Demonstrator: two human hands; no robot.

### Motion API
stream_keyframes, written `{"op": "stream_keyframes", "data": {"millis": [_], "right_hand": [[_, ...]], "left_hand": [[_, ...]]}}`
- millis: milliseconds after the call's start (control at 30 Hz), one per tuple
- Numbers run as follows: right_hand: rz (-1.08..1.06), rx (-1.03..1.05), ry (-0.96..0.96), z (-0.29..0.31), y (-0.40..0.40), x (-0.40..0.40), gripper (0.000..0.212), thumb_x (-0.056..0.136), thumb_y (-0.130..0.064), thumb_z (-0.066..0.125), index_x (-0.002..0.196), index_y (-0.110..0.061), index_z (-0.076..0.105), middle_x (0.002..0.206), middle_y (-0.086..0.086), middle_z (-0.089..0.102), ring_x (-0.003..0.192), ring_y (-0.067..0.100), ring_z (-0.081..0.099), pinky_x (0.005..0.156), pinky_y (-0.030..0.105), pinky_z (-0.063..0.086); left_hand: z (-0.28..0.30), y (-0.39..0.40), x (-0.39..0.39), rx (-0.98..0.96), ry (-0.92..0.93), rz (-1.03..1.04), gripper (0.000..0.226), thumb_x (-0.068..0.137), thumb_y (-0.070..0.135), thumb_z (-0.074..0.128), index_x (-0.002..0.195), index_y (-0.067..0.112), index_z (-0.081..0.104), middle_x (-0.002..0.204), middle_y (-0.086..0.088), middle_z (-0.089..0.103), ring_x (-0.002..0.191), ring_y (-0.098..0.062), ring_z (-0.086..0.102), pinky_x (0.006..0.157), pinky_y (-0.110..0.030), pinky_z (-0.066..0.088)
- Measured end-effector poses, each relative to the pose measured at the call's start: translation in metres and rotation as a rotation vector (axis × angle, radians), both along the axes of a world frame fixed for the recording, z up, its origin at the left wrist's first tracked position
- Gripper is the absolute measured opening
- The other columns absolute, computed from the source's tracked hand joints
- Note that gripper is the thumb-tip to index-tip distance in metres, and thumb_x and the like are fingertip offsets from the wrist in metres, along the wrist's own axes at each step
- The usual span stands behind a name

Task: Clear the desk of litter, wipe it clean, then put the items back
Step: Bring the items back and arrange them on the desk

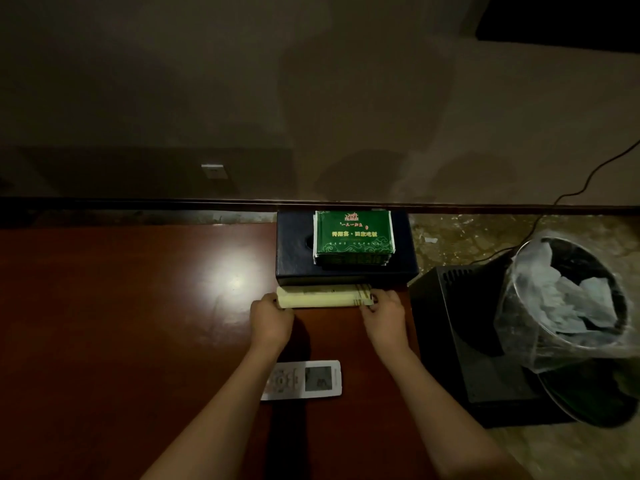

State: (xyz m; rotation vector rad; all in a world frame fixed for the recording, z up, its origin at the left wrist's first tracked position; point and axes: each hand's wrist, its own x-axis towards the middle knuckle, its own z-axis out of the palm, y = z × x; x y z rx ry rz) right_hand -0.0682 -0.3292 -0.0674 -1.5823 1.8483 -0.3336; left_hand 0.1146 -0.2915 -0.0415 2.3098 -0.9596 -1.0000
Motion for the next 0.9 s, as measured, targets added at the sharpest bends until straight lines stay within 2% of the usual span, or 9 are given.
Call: {"op": "stream_keyframes", "data": {"millis": [67, 167, 200, 300, 467, 567, 667, 800, 900], "right_hand": [[-0.021, 0.005, -0.030, 0.004, 0.001, -0.001, 0.040, 0.090, -0.002, 0.060, 0.130, 0.001, 0.054, 0.126, 0.017, 0.050, 0.100, 0.024, 0.060, 0.082, 0.019, 0.041], [-0.014, -0.015, -0.041, 0.013, 0.010, -0.006, 0.040, 0.091, -0.005, 0.060, 0.131, -0.002, 0.053, 0.125, 0.014, 0.052, 0.096, 0.019, 0.059, 0.080, 0.018, 0.042], [-0.004, -0.023, -0.035, 0.017, 0.016, -0.009, 0.040, 0.092, -0.008, 0.059, 0.131, -0.004, 0.053, 0.124, 0.011, 0.052, 0.094, 0.016, 0.057, 0.079, 0.018, 0.042], [0.071, -0.006, -0.010, 0.024, 0.046, -0.015, 0.033, 0.094, -0.012, 0.057, 0.127, -0.008, 0.056, 0.119, 0.005, 0.054, 0.092, 0.007, 0.051, 0.077, 0.015, 0.040], [0.190, 0.168, -0.017, 0.013, 0.097, -0.007, 0.028, 0.096, -0.009, 0.050, 0.122, -0.009, 0.061, 0.116, 0.006, 0.060, 0.092, 0.009, 0.053, 0.077, 0.014, 0.041], [0.170, 0.238, -0.046, 0.009, 0.114, 0.004, 0.027, 0.096, -0.007, 0.049, 0.118, -0.011, 0.063, 0.111, 0.005, 0.062, 0.088, 0.010, 0.057, 0.065, 0.010, 0.041], [0.104, 0.213, -0.048, 0.013, 0.111, 0.008, 0.027, 0.095, -0.005, 0.048, 0.116, -0.009, 0.064, 0.111, 0.007, 0.063, 0.089, 0.011, 0.056, 0.068, 0.013, 0.040], [0.012, 0.197, -0.039, 0.022, 0.084, 0.001, 0.031, 0.095, -0.005, 0.047, 0.121, -0.007, 0.063, 0.117, 0.009, 0.062, 0.100, 0.019, 0.058, 0.077, 0.018, 0.041], [-0.013, 0.179, -0.035, 0.029, 0.063, -0.004, 0.031, 0.094, -0.004, 0.047, 0.119, -0.006, 0.064, 0.116, 0.010, 0.063, 0.099, 0.020, 0.059, 0.074, 0.017, 0.042]], "left_hand": [[0.004, 0.001, 0.003, 0.009, 0.007, -0.025, 0.027, 0.088, -0.002, 0.054, 0.113, -0.001, 0.063, 0.101, -0.017, 0.067, 0.080, -0.018, 0.052, 0.055, -0.016, 0.035], [0.006, 0.012, 0.012, 0.005, -0.007, -0.041, 0.012, 0.086, -0.003, 0.051, 0.089, 0.003, 0.061, 0.075, -0.007, 0.059, 0.077, -0.028, 0.056, 0.045, -0.014, 0.029], [0.006, 0.018, 0.016, 0.015, -0.016, -0.023, 0.010, 0.086, -0.003, 0.051, 0.088, 0.003, 0.059, 0.075, -0.007, 0.057, 0.076, -0.029, 0.056, 0.047, -0.017, 0.032], [0.009, 0.050, 0.031, 0.081, -0.082, 0.083, 0.021, 0.090, 0.003, 0.053, 0.109, 0.001, 0.061, 0.099, -0.016, 0.063, 0.087, -0.030, 0.060, 0.063, -0.029, 0.045], [0.000, 0.114, 0.040, 0.273, -0.071, 0.161, 0.019, 0.091, 0.010, 0.049, 0.097, -0.002, 0.062, 0.095, -0.016, 0.064, 0.084, -0.033, 0.059, 0.069, -0.035, 0.046], [-0.001, 0.127, 0.024, 0.265, 0.041, 0.156, 0.021, 0.092, 0.006, 0.046, 0.103, 0.002, 0.064, 0.098, -0.014, 0.067, 0.079, -0.026, 0.062, 0.064, -0.030, 0.049], [0.010, 0.115, 0.008, 0.194, 0.048, 0.138, 0.025, 0.091, 0.001, 0.044, 0.106, 0.001, 0.064, 0.097, -0.009, 0.065, 0.062, -0.006, 0.050, 0.046, -0.015, 0.034], [0.013, 0.087, -0.003, 0.148, 0.046, 0.061, 0.025, 0.094, 0.002, 0.044, 0.106, -0.001, 0.066, 0.107, -0.013, 0.068, 0.082, -0.019, 0.061, 0.048, -0.015, 0.035], [0.009, 0.069, -0.007, 0.115, 0.076, 0.013, 0.025, 0.095, 0.004, 0.045, 0.105, 0.001, 0.067, 0.108, -0.011, 0.069, 0.079, -0.012, 0.061, 0.043, -0.007, 0.035]]}}
